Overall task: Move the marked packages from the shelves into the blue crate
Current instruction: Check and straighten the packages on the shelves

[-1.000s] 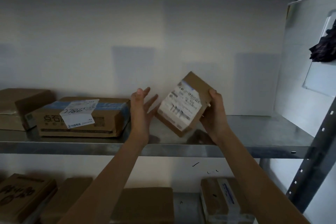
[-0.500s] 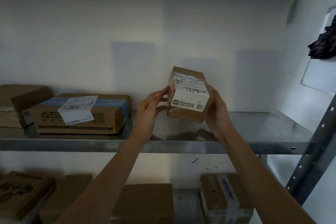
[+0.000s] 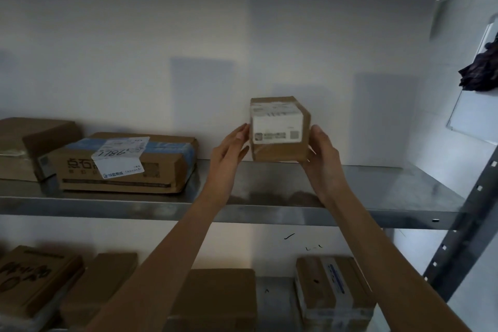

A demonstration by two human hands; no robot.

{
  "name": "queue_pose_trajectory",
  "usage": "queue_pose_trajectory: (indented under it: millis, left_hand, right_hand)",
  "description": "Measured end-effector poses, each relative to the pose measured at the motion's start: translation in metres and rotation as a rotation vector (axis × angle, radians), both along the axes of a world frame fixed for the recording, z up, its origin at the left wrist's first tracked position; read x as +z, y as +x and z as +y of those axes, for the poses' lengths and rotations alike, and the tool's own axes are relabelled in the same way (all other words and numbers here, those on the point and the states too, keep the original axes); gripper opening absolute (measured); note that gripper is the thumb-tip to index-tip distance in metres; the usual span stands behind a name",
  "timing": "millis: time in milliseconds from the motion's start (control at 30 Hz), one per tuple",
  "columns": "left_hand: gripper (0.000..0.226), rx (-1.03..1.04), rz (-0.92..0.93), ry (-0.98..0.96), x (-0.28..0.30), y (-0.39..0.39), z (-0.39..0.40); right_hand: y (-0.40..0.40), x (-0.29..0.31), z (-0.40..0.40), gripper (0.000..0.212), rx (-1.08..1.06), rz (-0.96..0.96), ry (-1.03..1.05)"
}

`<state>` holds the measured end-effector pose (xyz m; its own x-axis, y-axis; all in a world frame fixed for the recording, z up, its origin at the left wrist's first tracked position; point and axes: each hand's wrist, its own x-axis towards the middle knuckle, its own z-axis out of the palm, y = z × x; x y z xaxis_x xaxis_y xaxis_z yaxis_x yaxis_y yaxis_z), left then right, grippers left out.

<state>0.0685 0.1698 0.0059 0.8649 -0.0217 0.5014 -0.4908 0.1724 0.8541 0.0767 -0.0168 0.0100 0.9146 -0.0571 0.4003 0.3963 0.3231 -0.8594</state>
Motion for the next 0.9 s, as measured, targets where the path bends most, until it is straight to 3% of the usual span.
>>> queue_pose_trajectory:
  millis: [100,233,367,533,667,767,900]
  left_hand:
    - [0.038,-0.073,0.102,-0.120,0.001,0.003,0.002]
    - [0.041,-0.125,0.125,-0.282,0.002,0.004,0.006]
    - [0.041,-0.132,0.141,-0.306,0.002,0.005,0.004]
    - [0.054,-0.002,0.185,-0.235,0.000,0.006,0.006]
    - [0.064,0.188,0.287,-0.040,-0.002,0.007,0.002]
    - [0.066,0.330,0.261,0.108,-0.003,0.009,-0.001]
    - [0.065,0.403,0.282,0.169,-0.008,0.013,-0.002]
  right_hand:
    - [-0.007,0.003,0.007,0.044,-0.159,-0.040,-0.109]
    - [-0.012,-0.004,0.015,0.047,-0.321,-0.267,-0.346]
    - [-0.009,-0.007,0.015,0.046,-0.371,-0.327,-0.395]
    - [-0.004,-0.010,0.011,0.038,-0.364,-0.232,-0.415]
    - [0.001,-0.013,0.011,0.063,-0.317,0.019,-0.559]
    - [0.006,-0.014,0.011,0.065,-0.309,0.117,-0.625]
    - [0.008,-0.013,0.010,0.066,-0.333,0.158,-0.476]
